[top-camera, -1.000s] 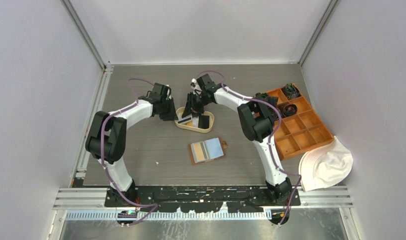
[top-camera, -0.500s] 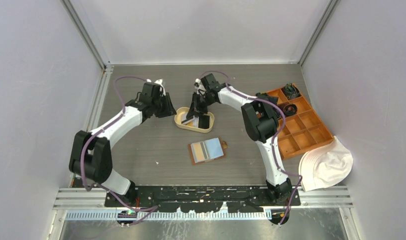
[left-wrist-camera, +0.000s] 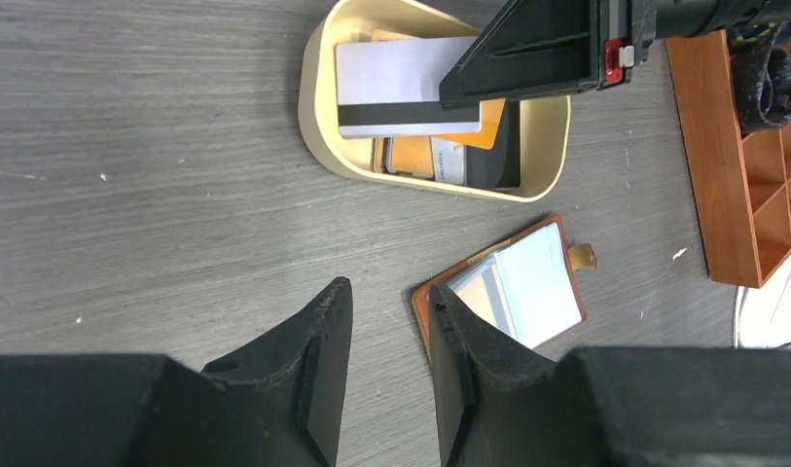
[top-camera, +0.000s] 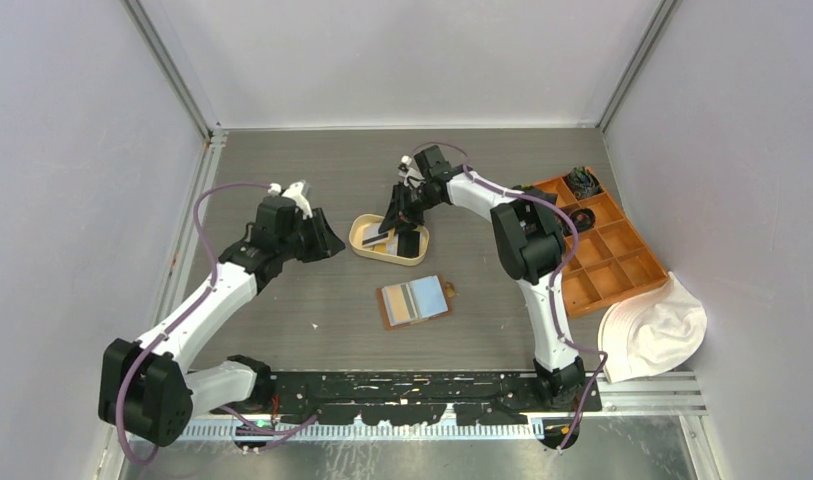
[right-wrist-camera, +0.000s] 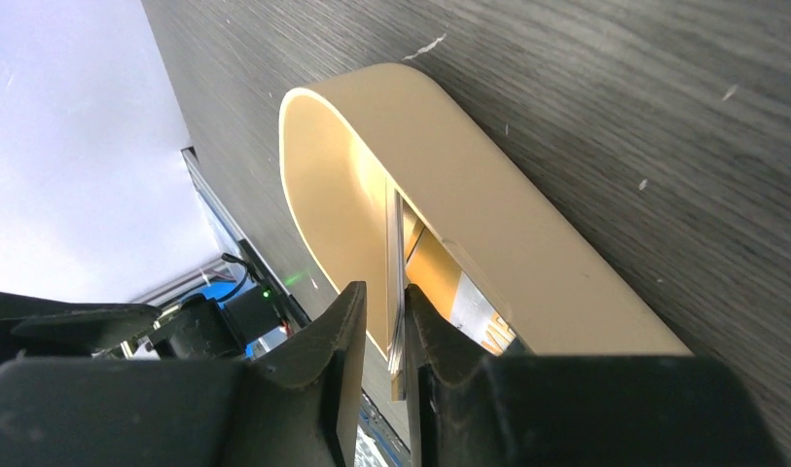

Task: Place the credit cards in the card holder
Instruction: Pick up the credit card from the storage box.

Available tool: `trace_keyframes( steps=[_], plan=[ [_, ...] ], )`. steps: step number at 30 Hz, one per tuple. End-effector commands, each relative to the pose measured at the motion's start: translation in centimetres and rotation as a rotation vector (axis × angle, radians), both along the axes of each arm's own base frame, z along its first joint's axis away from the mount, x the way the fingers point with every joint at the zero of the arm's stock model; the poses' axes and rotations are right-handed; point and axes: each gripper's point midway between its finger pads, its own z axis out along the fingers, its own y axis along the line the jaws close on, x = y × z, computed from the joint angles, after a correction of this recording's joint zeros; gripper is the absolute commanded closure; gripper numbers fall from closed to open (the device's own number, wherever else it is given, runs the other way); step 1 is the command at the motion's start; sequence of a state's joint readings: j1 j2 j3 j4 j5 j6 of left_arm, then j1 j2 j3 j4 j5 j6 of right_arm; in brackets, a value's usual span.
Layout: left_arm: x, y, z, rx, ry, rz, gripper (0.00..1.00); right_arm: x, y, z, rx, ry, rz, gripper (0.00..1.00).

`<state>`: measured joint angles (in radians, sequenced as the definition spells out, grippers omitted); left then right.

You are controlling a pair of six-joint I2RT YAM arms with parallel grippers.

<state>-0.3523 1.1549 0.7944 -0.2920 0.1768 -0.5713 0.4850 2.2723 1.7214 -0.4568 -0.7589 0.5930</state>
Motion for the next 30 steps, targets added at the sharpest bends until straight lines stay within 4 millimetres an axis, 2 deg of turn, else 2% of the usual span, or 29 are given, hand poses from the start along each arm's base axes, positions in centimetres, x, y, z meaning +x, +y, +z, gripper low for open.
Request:
trace_keyframes(
  steps=[1, 12, 24, 30],
  plan=[
    [-0.5, -0.4, 1.3, -0.056, -0.047, -0.004, 0.64, 0.4, 0.0, 4.4, 0.061, -0.092, 0.01, 0.74],
    [-2.3, -0.2, 0.5, -0.088, -0.028, 0.0, 0.64, 0.7, -2.1, 4.8, 0.065, -0.088, -0.026, 0.75],
    [-2.7, -0.6, 0.7, -0.122, -0.024, -0.012, 0.64, 0.7, -3.8, 4.5, 0.07, -0.064, -0.049, 0.76],
    [-2.8, -0.9, 1.1, -0.148, -0.029, -0.019, 0.64, 0.9, -4.6, 4.3, 0.048, -0.073, -0.065, 0.84]
  ],
)
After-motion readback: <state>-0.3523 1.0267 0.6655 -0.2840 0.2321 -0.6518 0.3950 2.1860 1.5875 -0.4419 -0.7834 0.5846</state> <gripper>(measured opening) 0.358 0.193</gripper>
